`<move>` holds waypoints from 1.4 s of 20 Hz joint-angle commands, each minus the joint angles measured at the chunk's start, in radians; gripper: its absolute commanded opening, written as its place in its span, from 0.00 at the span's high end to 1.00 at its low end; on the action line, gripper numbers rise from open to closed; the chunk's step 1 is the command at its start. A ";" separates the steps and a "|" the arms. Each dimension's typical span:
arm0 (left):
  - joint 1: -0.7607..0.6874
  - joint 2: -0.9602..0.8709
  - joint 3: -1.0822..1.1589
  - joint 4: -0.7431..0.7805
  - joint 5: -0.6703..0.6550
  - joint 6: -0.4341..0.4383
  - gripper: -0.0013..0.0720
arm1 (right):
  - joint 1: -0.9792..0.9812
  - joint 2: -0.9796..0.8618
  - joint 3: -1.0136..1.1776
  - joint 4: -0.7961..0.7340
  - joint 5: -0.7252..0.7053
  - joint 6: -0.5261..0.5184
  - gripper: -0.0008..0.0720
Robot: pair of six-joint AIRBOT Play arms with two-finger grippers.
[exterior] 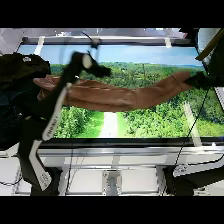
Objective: Fold the clothes and pants, and hang the long-sleeved shirts on hangers.
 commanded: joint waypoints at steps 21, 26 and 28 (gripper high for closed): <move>0.458 0.235 0.000 -0.063 -0.327 0.109 0.96 | 1.032 -0.269 0.053 -0.060 -0.744 0.312 0.88; 0.489 0.236 0.000 -0.062 -0.379 0.169 0.96 | 1.089 -0.294 0.140 -0.077 -0.712 0.231 0.33; 0.489 0.236 0.000 -0.062 -0.379 0.169 0.96 | 1.026 -0.292 0.251 -0.220 -0.497 0.224 0.34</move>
